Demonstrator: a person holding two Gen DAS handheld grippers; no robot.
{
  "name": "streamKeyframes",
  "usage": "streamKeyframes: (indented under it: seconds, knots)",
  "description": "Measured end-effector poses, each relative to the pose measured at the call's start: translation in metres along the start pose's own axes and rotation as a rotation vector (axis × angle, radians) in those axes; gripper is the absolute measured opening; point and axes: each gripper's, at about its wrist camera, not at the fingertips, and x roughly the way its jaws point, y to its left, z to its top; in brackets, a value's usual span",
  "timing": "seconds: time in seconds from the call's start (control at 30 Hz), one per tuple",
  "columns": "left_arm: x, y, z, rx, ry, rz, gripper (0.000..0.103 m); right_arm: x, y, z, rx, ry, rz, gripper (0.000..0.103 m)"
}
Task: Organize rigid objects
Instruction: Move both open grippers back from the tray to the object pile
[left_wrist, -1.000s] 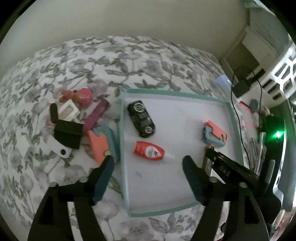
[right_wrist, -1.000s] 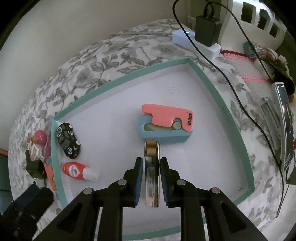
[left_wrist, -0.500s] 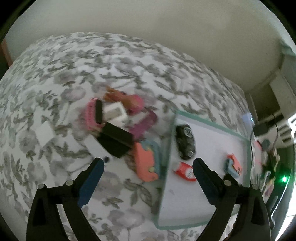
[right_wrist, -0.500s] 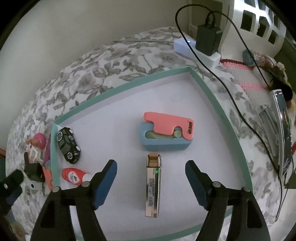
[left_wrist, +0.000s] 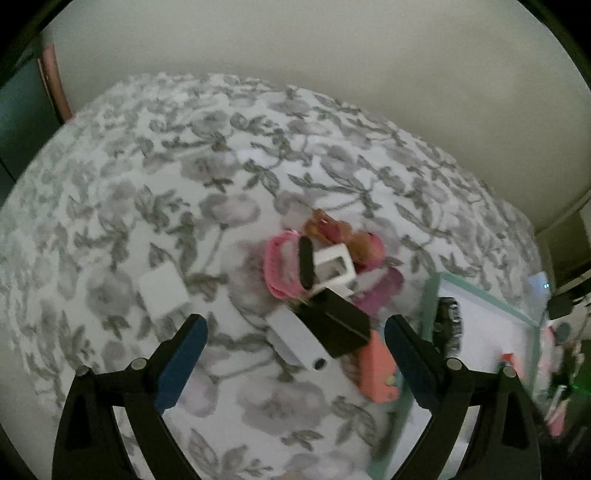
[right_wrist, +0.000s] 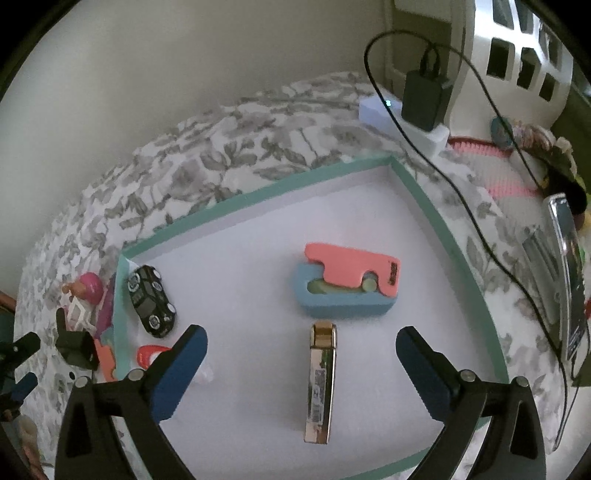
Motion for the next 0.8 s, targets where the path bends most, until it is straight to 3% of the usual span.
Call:
streamKeyframes:
  seconds: [0.17,0.43,0.63,0.8]
  knots:
    - [-0.005,0.008,0.005,0.004,-0.045,0.025,0.097,-0.011,0.012,0.002,-0.014,-0.07,0.069,0.103]
    - [-0.014,0.037,0.017,-0.092,-0.098,0.038,0.097,-0.031,0.052,-0.002,-0.125,-0.196,0.157,0.103]
    - [-0.012,0.051,0.02,-0.126,-0.09,0.011,0.097,-0.025,0.089,-0.01,-0.211,-0.129,0.25,0.103]
    - [-0.006,0.063,0.021,-0.155,-0.059,0.004,0.097,-0.023,0.117,-0.018,-0.287,-0.153,0.281,0.103]
